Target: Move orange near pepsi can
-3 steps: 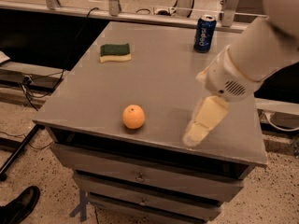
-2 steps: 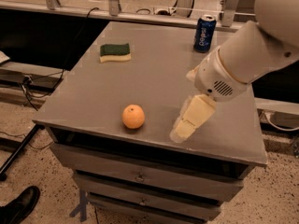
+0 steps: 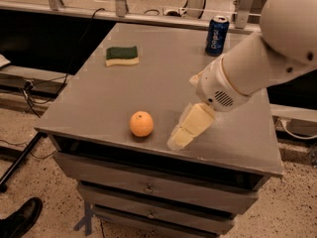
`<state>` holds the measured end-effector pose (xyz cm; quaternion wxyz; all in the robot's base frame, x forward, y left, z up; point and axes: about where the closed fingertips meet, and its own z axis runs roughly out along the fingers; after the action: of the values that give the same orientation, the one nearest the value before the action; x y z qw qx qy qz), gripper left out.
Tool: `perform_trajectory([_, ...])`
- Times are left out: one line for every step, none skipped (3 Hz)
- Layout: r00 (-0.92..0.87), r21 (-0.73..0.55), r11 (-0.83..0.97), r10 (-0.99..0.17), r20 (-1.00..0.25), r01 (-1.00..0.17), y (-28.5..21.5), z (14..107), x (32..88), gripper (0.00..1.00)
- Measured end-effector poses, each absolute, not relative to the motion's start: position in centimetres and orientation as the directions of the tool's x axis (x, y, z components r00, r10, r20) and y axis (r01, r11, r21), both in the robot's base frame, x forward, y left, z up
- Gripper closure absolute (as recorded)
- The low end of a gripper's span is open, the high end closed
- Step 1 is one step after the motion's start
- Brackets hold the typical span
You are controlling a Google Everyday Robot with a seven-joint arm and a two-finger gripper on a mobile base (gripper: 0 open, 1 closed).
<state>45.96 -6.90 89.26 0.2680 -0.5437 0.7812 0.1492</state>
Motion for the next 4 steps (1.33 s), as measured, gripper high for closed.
perform_trajectory([-0.253, -0.064, 0.376, -0.73, -0.635, -0.924, -4.2, 87.3, 47.4, 0.0])
perform_trajectory([-0.269, -0.041, 0.398, -0.688, -0.674, -0.916, -2.4, 85.6, 48.1, 0.0])
perform_trajectory([-0.278, -0.018, 0.408, -0.654, -0.703, -0.913, -0.9, 84.7, 48.3, 0.0])
perform_trajectory([-0.281, 0.008, 0.407, -0.617, -0.735, -0.913, 0.9, 84.3, 48.3, 0.18])
